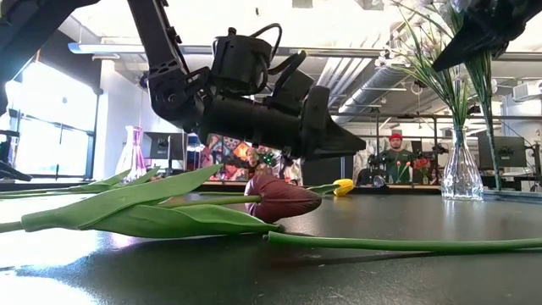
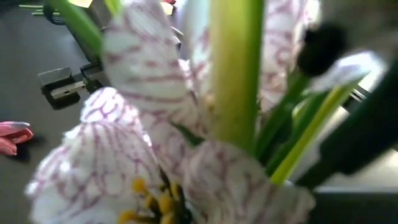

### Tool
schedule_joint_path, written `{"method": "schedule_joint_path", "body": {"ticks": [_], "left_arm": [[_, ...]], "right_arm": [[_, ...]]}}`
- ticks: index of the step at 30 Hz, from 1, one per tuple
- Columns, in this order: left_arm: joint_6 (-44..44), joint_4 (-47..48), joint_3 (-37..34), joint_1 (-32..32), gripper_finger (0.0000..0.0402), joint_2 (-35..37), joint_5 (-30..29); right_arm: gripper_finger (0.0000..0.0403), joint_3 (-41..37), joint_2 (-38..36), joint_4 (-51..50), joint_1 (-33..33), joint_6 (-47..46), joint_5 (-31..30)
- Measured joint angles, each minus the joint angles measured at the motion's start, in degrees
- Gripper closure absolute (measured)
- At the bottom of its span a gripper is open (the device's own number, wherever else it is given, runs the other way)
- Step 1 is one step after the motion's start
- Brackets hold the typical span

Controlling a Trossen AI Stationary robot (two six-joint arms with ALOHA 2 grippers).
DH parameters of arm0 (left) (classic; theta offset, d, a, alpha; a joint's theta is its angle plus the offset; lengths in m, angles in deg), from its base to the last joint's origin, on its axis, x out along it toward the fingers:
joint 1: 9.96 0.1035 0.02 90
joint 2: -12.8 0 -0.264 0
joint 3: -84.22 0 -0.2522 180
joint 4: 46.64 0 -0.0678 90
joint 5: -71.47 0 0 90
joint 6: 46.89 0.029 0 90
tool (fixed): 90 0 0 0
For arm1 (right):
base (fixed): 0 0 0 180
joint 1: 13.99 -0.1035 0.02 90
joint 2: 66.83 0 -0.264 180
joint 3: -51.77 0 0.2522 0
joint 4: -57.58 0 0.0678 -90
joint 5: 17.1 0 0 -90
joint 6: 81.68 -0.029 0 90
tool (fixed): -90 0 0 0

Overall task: Sort flowers into vase by color
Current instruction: Put the white flowers into the top transparent vase

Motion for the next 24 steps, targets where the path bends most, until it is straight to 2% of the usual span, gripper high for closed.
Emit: {"method": "schedule_joint_path", "body": {"ticks": [5, 11, 19, 24], "left_arm": [[-2.72, 0.46, 0.00, 0.00, 0.0271, 0.00, 0.03], [-2.88, 1.44, 0.00, 0.55, 0.0271, 0.00, -0.07], [-2.86, 2.87, 0.00, 0.59, 0.0271, 0.00, -0.16], [-2.86, 3.93, 0.00, 0.76, 0.0271, 0.00, -0.23]], "right_arm": [[0.0403, 0.43, -0.02, -0.05, 1.27, 2.99, -0.09], [0.0403, 5.03, -0.22, -2.09, 3.42, 8.45, -0.72], [0.0403, 10.43, -0.22, -10.95, 7.06, 10.37, -10.43], [0.0403, 13.29, -0.24, -19.26, 10.71, 10.26, -19.64]]}}
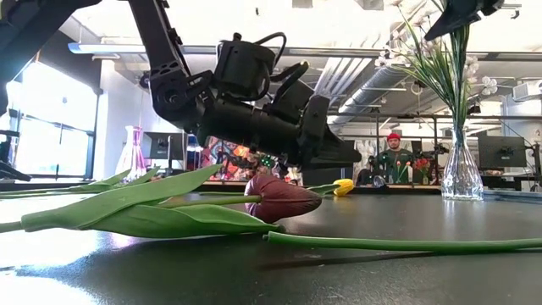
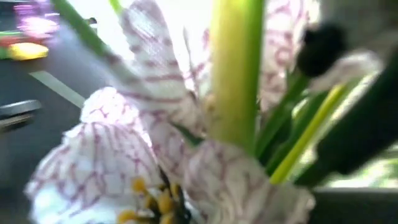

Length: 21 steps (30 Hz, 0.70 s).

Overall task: Sort flowers into vase by color
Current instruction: Put the white flowers into the top transparent vase

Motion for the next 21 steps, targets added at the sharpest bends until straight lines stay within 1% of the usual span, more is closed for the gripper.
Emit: {"method": "schedule_joint_path", "body": {"ticks": [2, 7, 11, 21], "left_arm": [[0.04, 0.00, 0.00, 0.00, 0.0271, 0.00, -0.04], [0.07, 0.01, 0.00, 0.00, 0.0271, 0.00, -0.20], [1.09, 0.28, 0.00, 0.00, 0.0271, 0.00, -0.34], [1.66, 0.28, 0.00, 0.03, 0.0271, 0.00, -0.44]], "right_arm": [[0.0403, 0.93, -0.02, -1.36, 1.64, 0.14, -2.81], [0.0403, 1.64, -0.50, -2.00, 5.11, 2.90, -5.83], [0.0403, 1.64, -1.78, -2.35, 7.22, 4.08, -5.79], [0.0403, 1.64, -5.64, -2.29, 9.92, 5.65, -5.77]]}}
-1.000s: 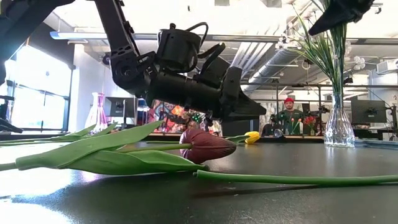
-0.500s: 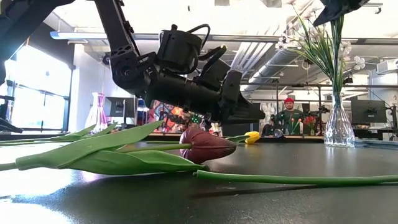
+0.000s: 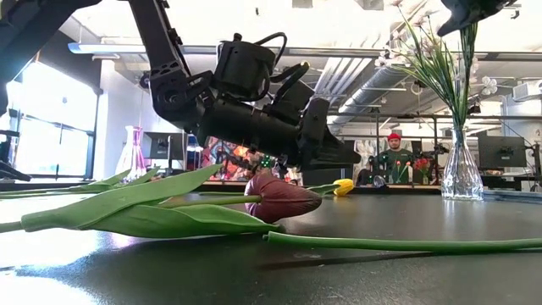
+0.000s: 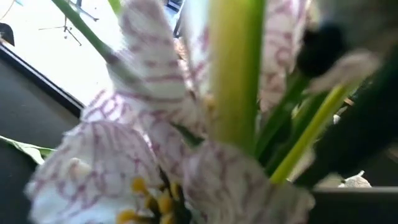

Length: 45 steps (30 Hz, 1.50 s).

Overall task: Sort flowers into vase by color
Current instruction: Put the white flowers into the top transparent vase

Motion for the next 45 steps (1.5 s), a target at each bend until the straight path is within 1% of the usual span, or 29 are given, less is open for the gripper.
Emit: {"method": "schedule_joint_path", "body": {"ticks": [12, 18, 23, 26, 30, 37, 45], "left_arm": [[0.00, 0.00, 0.00, 0.02, 0.0271, 0.00, -0.90], [-0.02, 0.00, 0.00, 0.02, 0.0271, 0.00, -0.90], [-0.02, 0.09, 0.00, -0.01, 0.0271, 0.00, -0.92], [-0.02, 0.36, 0.00, -0.03, 0.0271, 0.00, -0.90], [-0.02, 1.08, 0.00, -0.03, 0.0271, 0.00, -0.87], [-0.06, 2.14, 0.00, -0.05, 0.0271, 0.00, -0.83], [-1.48, 2.40, 0.00, -0.12, 0.0271, 0.00, -0.76]], "right_arm": [[0.0403, 0.00, -0.32, 2.38, 3.96, -0.88, 0.87], [0.0403, -0.13, -0.32, 2.67, 8.69, -6.17, 2.83], [0.0403, -3.41, -0.32, 2.94, 13.13, -12.28, 3.00], [0.0403, -6.13, -0.28, 4.92, 15.37, -13.53, 3.15], [0.0403, -9.97, -0.29, 8.97, 17.92, -13.29, 3.60], [0.0403, -14.83, -0.24, 13.20, 21.49, -12.80, 6.97], [0.0402, -19.13, -0.24, 21.58, 23.87, -5.70, 8.73]]}}
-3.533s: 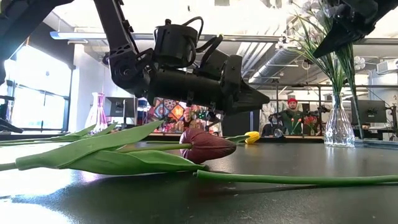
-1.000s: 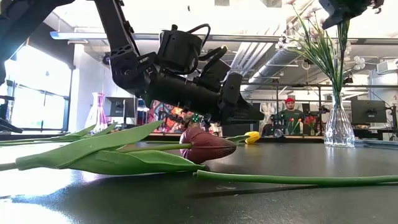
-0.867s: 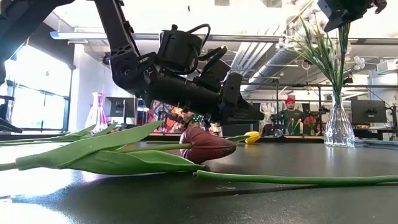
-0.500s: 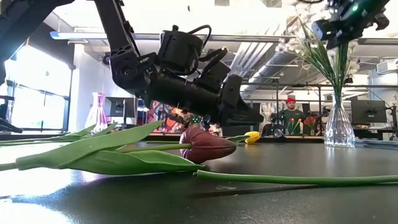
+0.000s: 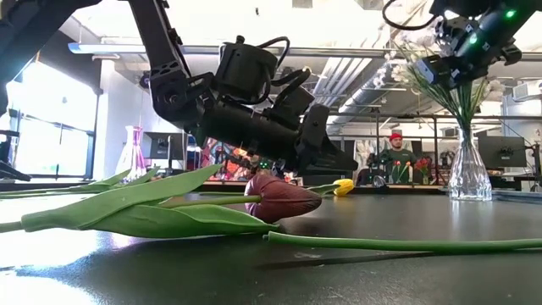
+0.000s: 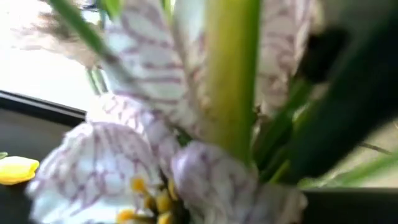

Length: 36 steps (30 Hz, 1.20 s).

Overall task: Sort flowers into vase by color
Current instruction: Put the white flowers into the top transparent vase

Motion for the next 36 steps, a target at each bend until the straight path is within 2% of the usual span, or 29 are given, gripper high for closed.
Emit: {"method": "schedule_joint_path", "body": {"ticks": [14, 17, 24, 27, 31, 36], "left_arm": [[-0.18, 0.24, 0.00, -0.70, 0.0271, 0.00, 0.04], [-0.20, 0.33, 0.00, -0.68, 0.0271, 0.00, 0.02], [-1.32, 3.48, 0.00, -0.66, 0.0271, 0.04, 0.01], [-1.65, 4.68, -0.02, -0.63, 0.0271, 0.04, -0.10], [-1.73, 5.31, -0.02, -0.62, 0.0271, 0.04, -0.17], [-1.78, 5.35, -0.02, -0.55, 0.0271, 0.04, -0.58]], "right_arm": [[0.0394, -3.38, -0.11, 2.89, 1.82, 1.54, 1.46], [0.0365, -2.33, -0.11, 2.71, 1.82, 2.27, 2.55], [0.0264, 2.44, -0.45, 1.89, 0.78, 5.41, 5.82], [0.0232, 4.34, -1.37, 0.39, 0.08, 5.52, 6.36], [0.0214, 5.77, -3.54, -2.25, -0.70, 5.08, 6.91], [0.0215, 5.93, -7.52, -3.83, -1.99, 4.27, 7.25]]}}
